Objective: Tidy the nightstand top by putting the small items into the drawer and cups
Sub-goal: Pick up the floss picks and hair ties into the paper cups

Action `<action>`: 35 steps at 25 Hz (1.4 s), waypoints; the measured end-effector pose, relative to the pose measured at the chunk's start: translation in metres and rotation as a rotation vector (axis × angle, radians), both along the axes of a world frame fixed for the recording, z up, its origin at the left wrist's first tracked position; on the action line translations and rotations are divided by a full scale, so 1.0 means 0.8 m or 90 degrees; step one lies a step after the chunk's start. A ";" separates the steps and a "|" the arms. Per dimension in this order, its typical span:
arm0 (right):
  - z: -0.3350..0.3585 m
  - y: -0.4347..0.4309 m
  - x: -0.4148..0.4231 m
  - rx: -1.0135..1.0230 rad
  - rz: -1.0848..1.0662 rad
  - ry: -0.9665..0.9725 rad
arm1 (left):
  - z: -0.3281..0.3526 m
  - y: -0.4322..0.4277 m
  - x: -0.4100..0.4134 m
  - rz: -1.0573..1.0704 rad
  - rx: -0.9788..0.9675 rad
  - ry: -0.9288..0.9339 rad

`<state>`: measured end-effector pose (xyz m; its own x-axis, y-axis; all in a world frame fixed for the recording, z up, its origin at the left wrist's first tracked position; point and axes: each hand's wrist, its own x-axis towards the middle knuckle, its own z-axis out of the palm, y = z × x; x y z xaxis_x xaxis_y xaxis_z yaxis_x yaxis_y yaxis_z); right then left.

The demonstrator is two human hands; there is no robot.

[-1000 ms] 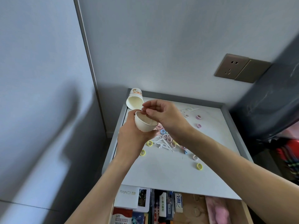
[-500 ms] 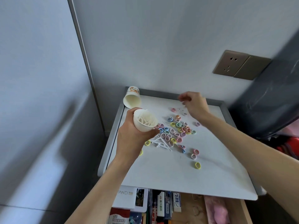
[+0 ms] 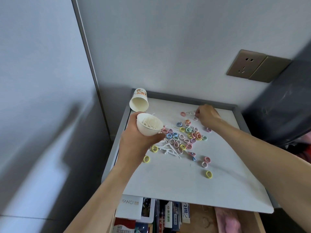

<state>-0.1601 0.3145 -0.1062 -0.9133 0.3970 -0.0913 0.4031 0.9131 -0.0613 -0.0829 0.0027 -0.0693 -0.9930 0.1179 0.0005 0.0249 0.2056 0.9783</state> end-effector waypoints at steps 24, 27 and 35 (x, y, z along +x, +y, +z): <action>0.014 -0.193 -0.025 -0.182 0.185 0.016 | 0.024 -0.060 -0.010 0.114 0.051 -0.011; 0.009 -0.221 -0.022 -0.260 0.117 0.049 | 0.024 -0.064 -0.011 0.130 0.046 -0.014; 0.026 -0.261 -0.012 0.012 0.163 -0.013 | 0.019 -0.071 -0.015 0.152 0.030 -0.016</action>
<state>-0.1700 0.1059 -0.0851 -0.9825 0.1541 -0.1049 0.1588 0.9866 -0.0378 -0.0951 -0.0538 -0.0539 -0.9924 -0.1205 -0.0248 -0.0438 0.1569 0.9866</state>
